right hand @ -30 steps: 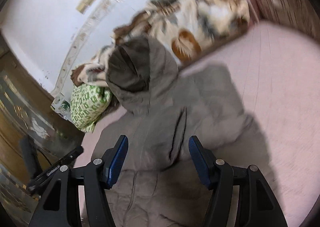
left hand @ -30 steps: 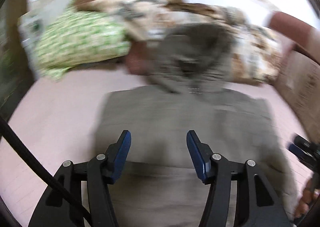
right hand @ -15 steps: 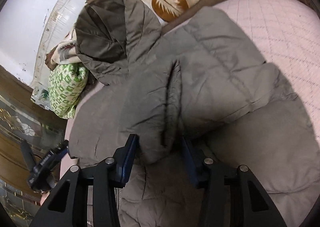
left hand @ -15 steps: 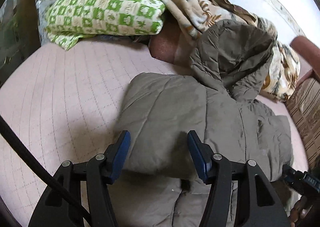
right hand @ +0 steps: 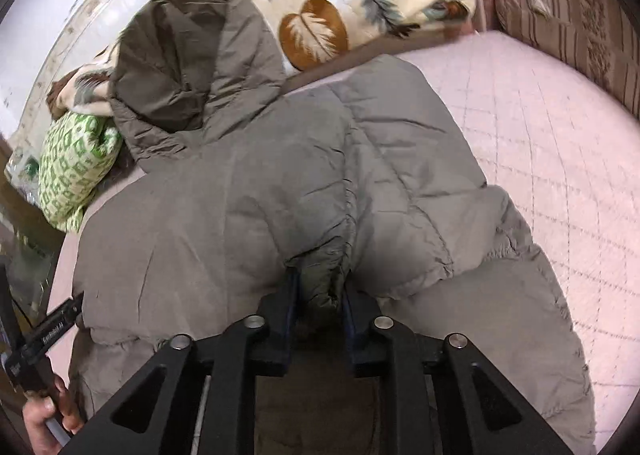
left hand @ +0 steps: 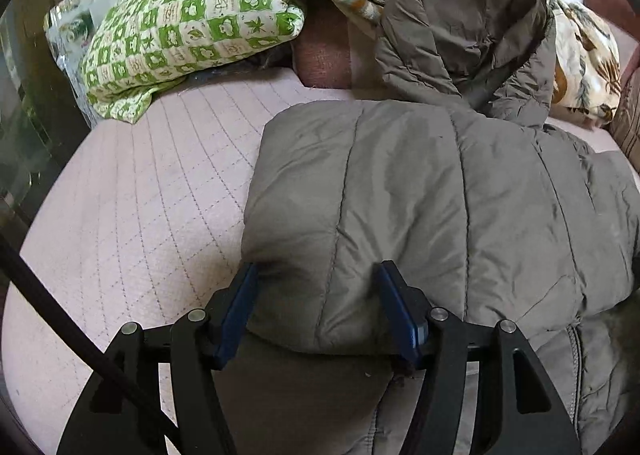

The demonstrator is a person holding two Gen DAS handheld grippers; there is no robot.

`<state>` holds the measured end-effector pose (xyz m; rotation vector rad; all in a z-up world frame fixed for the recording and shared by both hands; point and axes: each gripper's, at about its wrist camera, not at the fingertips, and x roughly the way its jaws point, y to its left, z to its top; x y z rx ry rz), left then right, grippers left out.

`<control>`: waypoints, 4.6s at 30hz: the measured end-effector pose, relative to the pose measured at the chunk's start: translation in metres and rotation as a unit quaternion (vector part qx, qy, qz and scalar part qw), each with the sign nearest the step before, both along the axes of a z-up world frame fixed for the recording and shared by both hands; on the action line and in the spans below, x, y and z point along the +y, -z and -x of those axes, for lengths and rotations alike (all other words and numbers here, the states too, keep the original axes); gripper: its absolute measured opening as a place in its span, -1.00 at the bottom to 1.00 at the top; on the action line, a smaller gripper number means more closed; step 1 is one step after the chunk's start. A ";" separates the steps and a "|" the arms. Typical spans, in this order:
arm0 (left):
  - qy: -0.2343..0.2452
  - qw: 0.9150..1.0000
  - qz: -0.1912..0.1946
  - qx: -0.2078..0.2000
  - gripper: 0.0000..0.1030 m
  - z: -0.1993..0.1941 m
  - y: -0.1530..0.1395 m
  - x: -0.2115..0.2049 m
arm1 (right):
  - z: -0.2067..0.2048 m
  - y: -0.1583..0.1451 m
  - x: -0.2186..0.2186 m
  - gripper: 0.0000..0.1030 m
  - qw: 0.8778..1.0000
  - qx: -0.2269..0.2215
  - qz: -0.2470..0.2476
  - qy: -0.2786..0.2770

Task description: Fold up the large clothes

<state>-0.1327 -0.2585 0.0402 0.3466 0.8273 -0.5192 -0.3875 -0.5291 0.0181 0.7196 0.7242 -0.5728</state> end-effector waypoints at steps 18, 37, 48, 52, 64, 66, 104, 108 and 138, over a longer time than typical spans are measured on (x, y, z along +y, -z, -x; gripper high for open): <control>0.034 0.998 0.003 -0.048 0.26 0.028 -0.018 -0.030 | -0.039 -0.050 0.032 -0.30 0.986 0.008 0.161 -0.042; 0.048 0.995 0.053 -0.068 0.43 0.050 -0.036 -0.024 | -0.046 -0.054 0.052 -0.19 0.982 0.015 0.177 -0.062; 0.072 0.997 0.001 -0.037 0.44 0.056 -0.005 -0.048 | -0.071 -0.026 0.075 -0.15 0.979 0.041 0.153 -0.130; 0.068 0.997 0.002 -0.033 0.51 0.052 -0.001 -0.047 | -0.073 -0.017 0.071 -0.13 0.980 0.048 0.138 -0.133; 0.068 0.996 0.005 -0.057 0.51 0.059 -0.007 -0.046 | -0.070 -0.022 0.072 -0.05 0.981 0.039 0.138 -0.131; 0.069 0.996 0.006 -0.062 0.51 0.059 -0.008 -0.046 | -0.066 -0.027 0.068 -0.05 0.983 0.028 0.136 -0.122; 0.073 0.994 -0.013 -0.083 0.51 0.064 -0.006 -0.051 | -0.058 -0.017 0.040 0.25 0.991 0.042 0.100 -0.074; 0.075 0.992 -0.019 -0.095 0.51 0.068 -0.008 -0.050 | -0.051 -0.025 0.041 0.25 0.993 0.023 0.094 -0.069; 0.022 0.999 0.042 -0.004 0.51 0.037 -0.027 -0.013 | -0.029 -0.023 0.029 0.32 0.997 0.032 0.058 -0.038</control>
